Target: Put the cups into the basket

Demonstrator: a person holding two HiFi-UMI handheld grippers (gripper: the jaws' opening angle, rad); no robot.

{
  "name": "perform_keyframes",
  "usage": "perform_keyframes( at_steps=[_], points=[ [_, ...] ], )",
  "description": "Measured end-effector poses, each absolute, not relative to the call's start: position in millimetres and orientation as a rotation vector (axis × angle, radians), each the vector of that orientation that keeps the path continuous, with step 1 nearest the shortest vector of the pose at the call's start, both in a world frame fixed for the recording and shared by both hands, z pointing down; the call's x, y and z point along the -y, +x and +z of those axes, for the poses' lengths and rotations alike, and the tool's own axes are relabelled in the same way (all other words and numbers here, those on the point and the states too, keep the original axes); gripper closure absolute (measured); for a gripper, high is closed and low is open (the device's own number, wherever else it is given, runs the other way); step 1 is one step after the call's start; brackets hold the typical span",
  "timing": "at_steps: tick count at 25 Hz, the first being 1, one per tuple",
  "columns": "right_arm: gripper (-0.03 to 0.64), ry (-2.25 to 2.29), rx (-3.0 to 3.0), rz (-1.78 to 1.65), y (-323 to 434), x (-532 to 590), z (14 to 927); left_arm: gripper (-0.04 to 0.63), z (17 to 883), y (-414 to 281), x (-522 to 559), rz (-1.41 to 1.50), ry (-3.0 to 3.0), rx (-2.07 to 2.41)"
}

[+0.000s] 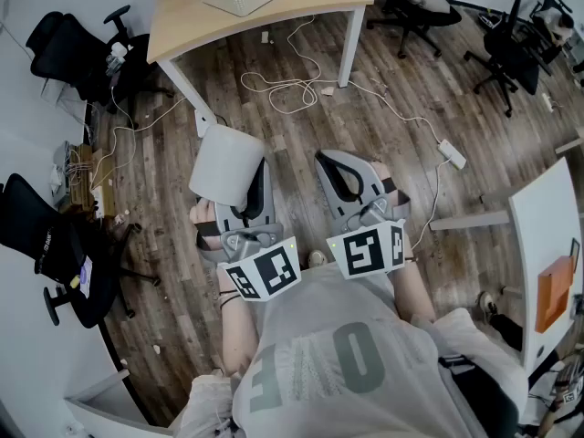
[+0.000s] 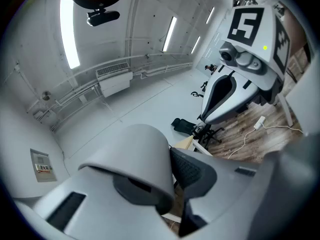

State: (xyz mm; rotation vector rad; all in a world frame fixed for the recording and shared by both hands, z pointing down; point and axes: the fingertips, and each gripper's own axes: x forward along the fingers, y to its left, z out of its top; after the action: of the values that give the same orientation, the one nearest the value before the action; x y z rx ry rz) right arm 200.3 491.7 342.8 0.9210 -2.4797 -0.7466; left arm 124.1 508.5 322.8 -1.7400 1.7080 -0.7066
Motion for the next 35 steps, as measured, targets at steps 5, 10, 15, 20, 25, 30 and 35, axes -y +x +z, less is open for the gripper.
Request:
perform_keyframes(
  at_steps=[5, 10, 15, 20, 25, 30, 35],
  points=[
    [0.618, 0.911, 2.477, -0.743, 205.0, -489.0, 345.8, 0.505, 321.8, 122.4, -510.0, -0.723, -1.721, -1.726],
    [0.618, 0.909, 2.485, -0.725, 203.2, -486.9, 349.4, 0.505, 320.8, 114.2, -517.0, -0.749, -1.704, -1.742],
    [0.618, 0.881, 2.482, -0.737, 189.0, -482.0, 359.1, 0.505, 327.9, 90.0, -508.3, -0.743, -1.698, -1.782],
    [0.618, 0.906, 2.434, -0.74, 175.0, -444.5, 366.5, 0.505, 320.2, 67.6, -465.9, -0.677, -1.695, -1.77],
    [0.618, 0.882, 2.415, -0.749, 155.4, -388.8, 364.0, 0.505, 314.1, 52.5, -407.1, -0.623, -1.704, -1.763],
    [0.618, 0.839, 2.404, -0.791, 110.6, -327.7, 357.8, 0.505, 319.3, 12.8, -350.9, -0.635, -1.72, -1.8],
    [0.618, 0.801, 2.397, -0.85, 60.6, -273.4, 341.2, 0.505, 302.6, -41.1, -295.0, -0.611, -1.69, -1.85]
  ],
)
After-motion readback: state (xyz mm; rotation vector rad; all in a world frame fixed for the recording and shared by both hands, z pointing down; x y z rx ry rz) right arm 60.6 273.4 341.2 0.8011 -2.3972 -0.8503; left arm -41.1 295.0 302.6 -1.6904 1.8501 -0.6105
